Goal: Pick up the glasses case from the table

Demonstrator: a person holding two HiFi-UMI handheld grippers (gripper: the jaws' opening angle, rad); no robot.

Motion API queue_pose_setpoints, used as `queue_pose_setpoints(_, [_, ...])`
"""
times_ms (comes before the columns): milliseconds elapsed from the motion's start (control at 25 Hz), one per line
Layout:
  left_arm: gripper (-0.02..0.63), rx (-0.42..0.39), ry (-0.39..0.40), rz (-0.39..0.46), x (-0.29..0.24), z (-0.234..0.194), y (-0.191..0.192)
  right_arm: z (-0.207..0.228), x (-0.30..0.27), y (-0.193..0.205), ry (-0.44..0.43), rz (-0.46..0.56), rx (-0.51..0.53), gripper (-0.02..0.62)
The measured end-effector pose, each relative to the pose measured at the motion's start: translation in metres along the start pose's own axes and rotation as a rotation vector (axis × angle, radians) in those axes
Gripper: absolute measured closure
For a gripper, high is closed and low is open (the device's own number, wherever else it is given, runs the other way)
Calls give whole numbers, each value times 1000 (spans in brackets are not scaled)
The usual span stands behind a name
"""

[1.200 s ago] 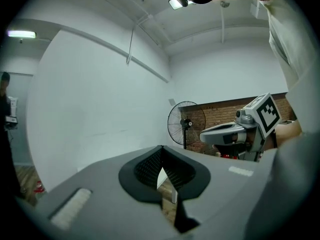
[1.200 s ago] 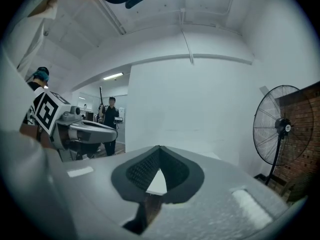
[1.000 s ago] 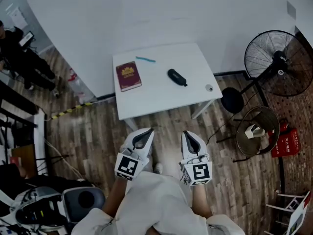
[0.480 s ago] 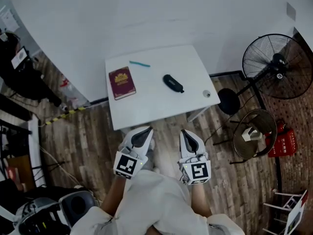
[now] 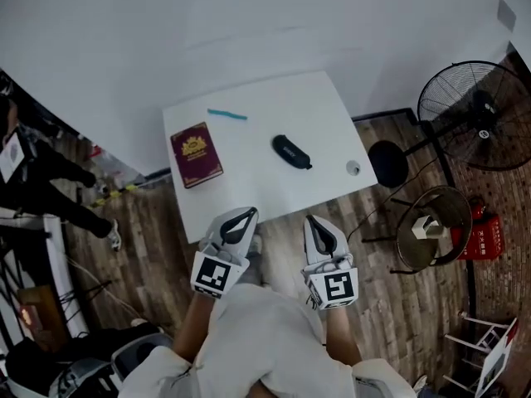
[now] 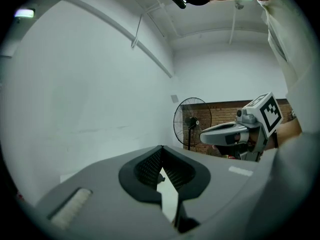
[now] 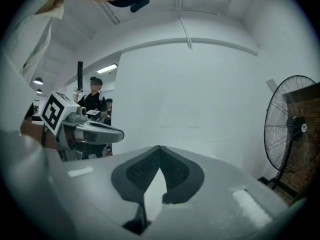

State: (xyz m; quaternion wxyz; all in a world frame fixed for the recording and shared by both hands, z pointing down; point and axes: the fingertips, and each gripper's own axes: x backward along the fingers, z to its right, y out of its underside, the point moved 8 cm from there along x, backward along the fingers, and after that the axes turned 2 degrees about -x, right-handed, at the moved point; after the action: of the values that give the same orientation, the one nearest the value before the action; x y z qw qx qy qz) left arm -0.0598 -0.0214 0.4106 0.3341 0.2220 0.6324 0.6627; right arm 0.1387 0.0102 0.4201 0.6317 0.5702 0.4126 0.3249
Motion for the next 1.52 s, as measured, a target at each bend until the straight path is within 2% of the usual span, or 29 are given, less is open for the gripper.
queue_pose_setpoints(480, [586,19,63,-21,-76,-68,6,44,-85,-6,50,-40,-26,592])
queue_pose_setpoints(640, [586,40,87,-23,-96,-89,14,51,-111,-6,58,-58,-5,592])
queue_pose_setpoints(800, [586,78,105,-34,-112,-100,29,55,-128,-4,76,-100,33,592])
queue_pose_setpoints(1040, [586,110,123,-59,-131,-110,40,65,-147,5,85,-172,36,592])
queue_pose_setpoints(1320, [586,136,100,-84,-150,-112,57,79,-170,17,29,-222,68,592])
queue_pose_setpoints(1520, [586,138,45,-119,-164,-112,64,96,-189,27,-60,-260,86,592])
